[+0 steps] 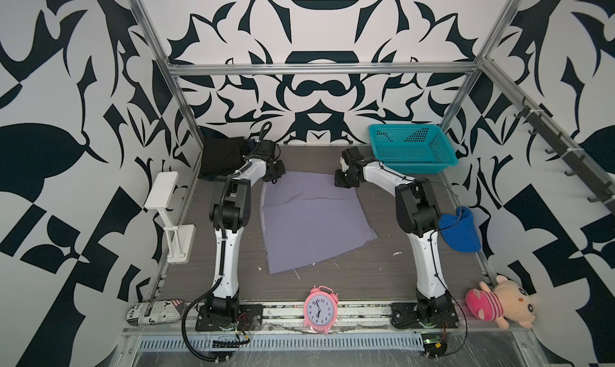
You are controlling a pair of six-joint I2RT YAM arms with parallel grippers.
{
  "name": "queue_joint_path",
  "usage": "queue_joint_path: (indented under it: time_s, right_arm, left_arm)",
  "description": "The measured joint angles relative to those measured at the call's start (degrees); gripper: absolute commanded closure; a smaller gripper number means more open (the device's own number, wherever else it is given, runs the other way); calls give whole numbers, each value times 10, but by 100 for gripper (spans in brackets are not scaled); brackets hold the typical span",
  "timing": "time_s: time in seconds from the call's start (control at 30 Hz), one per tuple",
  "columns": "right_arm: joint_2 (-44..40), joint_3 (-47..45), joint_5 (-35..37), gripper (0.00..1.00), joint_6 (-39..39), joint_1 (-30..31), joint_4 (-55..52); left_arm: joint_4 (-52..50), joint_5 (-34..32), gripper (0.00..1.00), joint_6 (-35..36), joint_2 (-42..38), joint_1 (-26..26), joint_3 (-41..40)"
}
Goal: Fold and stack skirts
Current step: Move the skirt to the center of the table.
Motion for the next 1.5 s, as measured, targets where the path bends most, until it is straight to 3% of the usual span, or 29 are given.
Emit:
queue_joint_path:
  time_s: [0.2, 0.4, 0.5, 0.57, 0.63, 0.7, 0.77, 0.83, 0.97, 1.07, 1.17, 1.3, 1.37, 1.5]
  right_arm:
    - [22, 23, 38, 100, 33, -9, 4]
    - [72, 98, 69, 100, 61, -40, 11]
    - [85, 120, 80, 100, 79, -54, 15]
    - [86, 123, 82, 100, 88, -60, 12]
    - [80, 122, 77, 94, 94, -64, 4]
    - [61, 110, 59, 86, 99, -63, 0]
    - [12, 69, 38, 71, 99, -59, 2]
    - [-62, 8, 20, 63, 100, -54, 12]
    - [-271, -170, 0, 41, 102, -47, 80]
    - [-436, -325, -10, 40, 99, -59, 122]
    - [-541, -455, -44, 38, 100, -130, 129]
    - [-567, -550, -66, 35, 91, -243, 80]
    - [-562, -574, -94, 33, 86, -278, 53]
    - [-536, -593, -158, 32, 85, -314, 50]
  left_arm:
    - [-25, 31, 94, -1, 99, 0, 157]
    - [-52, 71, 91, 0, 236, 1, 388]
    - [-50, 82, 88, -2, 259, 2, 423]
    - [-39, 86, 75, -2, 252, 5, 410]
    - [-24, 84, 74, -1, 223, 9, 364]
    - [-13, 73, 65, 6, 168, 14, 289]
    - [2, 58, 60, 11, 85, 19, 194]
    - [29, 43, 55, 16, -19, 20, 89]
    - [123, 11, 29, 4, -296, 14, -164]
    - [190, -18, 23, -28, -501, -18, -364]
    - [217, -21, 22, -75, -627, -57, -530]
    - [171, -32, 16, -162, -684, -114, -710]
    - [125, -41, 16, -219, -706, -165, -771]
    - [102, -49, 16, -306, -724, -247, -796]
